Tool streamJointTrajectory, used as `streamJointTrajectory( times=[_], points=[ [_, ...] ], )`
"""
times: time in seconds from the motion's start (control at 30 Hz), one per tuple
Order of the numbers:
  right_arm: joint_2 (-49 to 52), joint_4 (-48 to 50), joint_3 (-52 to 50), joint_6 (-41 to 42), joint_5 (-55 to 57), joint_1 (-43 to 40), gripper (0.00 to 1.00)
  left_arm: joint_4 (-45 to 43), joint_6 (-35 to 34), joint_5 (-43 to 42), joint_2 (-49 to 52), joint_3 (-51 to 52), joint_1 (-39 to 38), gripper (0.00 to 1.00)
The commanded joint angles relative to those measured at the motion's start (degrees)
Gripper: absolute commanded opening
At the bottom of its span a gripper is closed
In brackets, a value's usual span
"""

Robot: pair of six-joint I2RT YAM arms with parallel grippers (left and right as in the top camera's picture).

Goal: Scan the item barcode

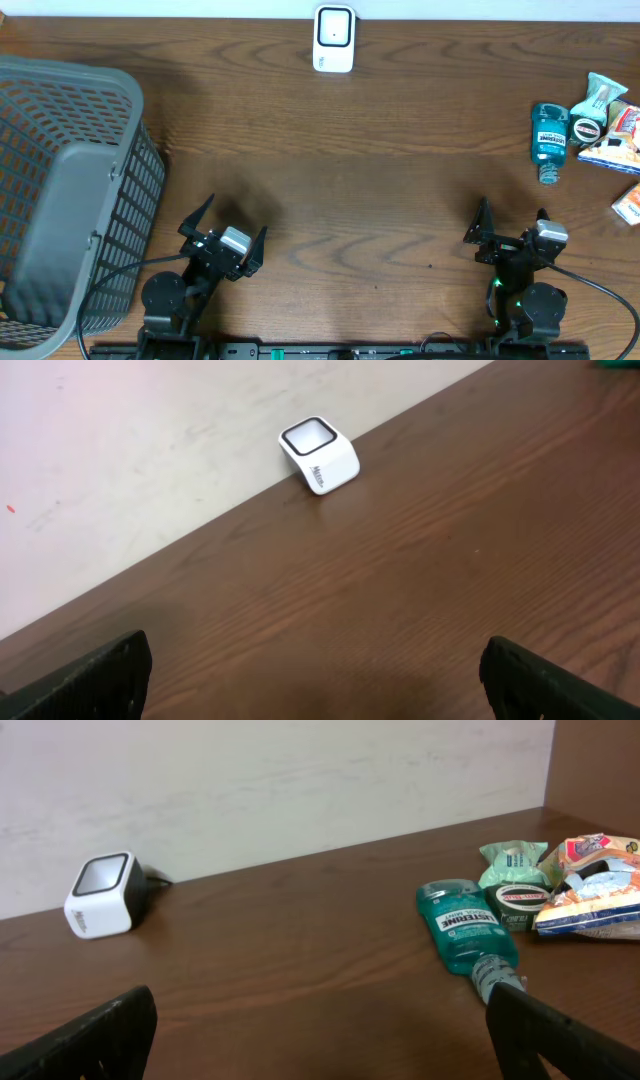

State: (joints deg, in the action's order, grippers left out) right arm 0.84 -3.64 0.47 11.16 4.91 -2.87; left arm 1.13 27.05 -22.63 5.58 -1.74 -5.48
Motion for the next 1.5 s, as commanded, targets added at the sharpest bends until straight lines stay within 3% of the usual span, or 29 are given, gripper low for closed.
streamJointTrajectory(
  times=[0.0, 0.3, 0.4, 0.47, 1.47],
  points=[
    [-0.5, -0.1, -0.2, 0.8, 0.3, -0.1, 0.99, 1.2, 0.3, -0.7, -0.3, 1.5, -0.2, 0.98],
    [-0.5, -0.1, -0.2, 0.8, 0.3, -0.1, 0.99, 1.2, -2.8, 3.8, -4.0, 1.5, -0.2, 0.98],
    [-0.5, -0.1, -0.2, 0.8, 0.3, -0.1, 0.99, 0.7, -17.6, 15.9, -5.5, 1.5, -0.1, 0.98],
    [-0.5, -0.1, -0.2, 0.8, 0.3, -0.1, 0.99, 0.8, -23.7, 21.5, -5.5, 1.5, 0.1, 0.98],
    [-0.5, -0.1, -0.2, 0.8, 0.3, -0.1, 0.99, 3.0, -24.3, 22.3, -5.5, 1.5, 1.6, 0.98]
  ],
)
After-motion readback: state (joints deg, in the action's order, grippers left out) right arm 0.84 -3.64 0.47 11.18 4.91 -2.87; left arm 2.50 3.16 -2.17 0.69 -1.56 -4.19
